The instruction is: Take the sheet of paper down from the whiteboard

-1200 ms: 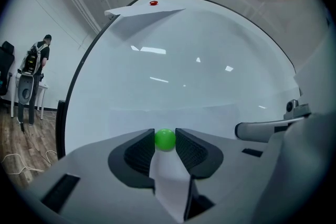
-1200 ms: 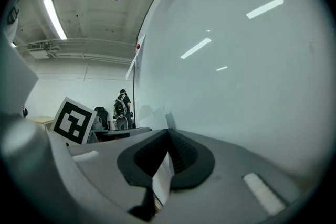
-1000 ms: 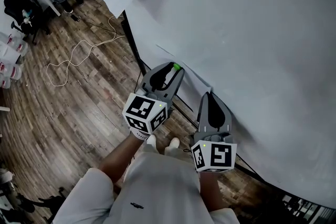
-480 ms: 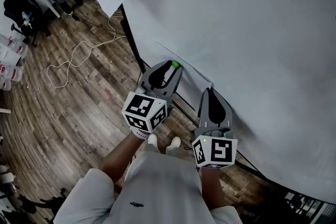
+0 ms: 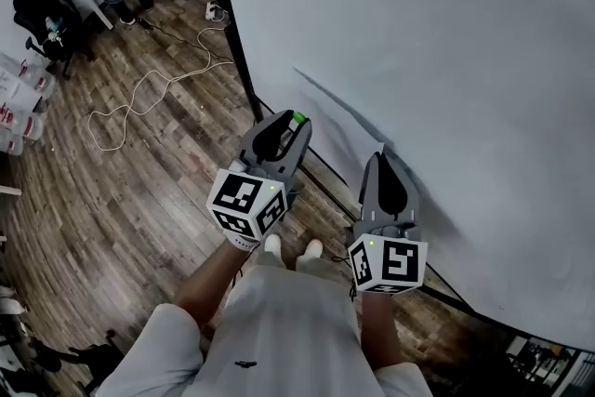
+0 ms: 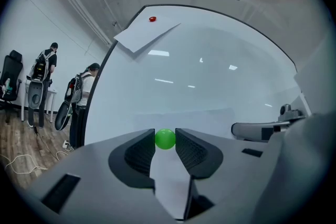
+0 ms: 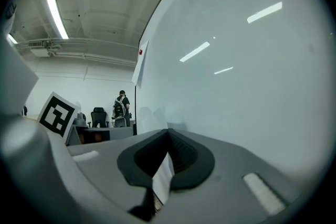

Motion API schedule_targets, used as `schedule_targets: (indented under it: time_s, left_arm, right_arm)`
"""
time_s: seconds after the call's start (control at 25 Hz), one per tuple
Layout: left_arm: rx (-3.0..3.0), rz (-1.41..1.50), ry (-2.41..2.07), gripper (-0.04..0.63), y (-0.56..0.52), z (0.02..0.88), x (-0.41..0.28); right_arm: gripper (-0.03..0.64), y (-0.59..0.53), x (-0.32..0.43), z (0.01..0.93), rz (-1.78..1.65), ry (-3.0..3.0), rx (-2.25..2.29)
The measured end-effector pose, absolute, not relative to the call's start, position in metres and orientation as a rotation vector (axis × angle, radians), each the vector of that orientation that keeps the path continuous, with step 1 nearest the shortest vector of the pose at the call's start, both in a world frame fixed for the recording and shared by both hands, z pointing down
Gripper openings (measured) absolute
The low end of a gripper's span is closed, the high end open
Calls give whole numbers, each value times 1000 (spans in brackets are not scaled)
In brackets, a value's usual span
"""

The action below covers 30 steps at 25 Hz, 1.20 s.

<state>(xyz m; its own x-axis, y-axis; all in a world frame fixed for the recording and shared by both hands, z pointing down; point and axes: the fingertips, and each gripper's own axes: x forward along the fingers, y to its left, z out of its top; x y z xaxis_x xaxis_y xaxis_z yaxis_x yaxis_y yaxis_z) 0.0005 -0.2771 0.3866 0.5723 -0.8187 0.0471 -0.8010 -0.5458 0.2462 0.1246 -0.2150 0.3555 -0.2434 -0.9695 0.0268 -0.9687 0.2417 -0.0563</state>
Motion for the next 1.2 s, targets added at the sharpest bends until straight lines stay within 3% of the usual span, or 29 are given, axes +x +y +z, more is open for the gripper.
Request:
schedule_targets:
  time_s: [0.68,1.2]
  left_arm:
    - [2578,-158,-1399,126,-187,364,-66]
    - [2636,-164,-1324,126,-143,366,-79]
  right_arm:
    - [9,-130,141,344,13,2432,-1984]
    - [10,-72,147,363,16,2303,-2084]
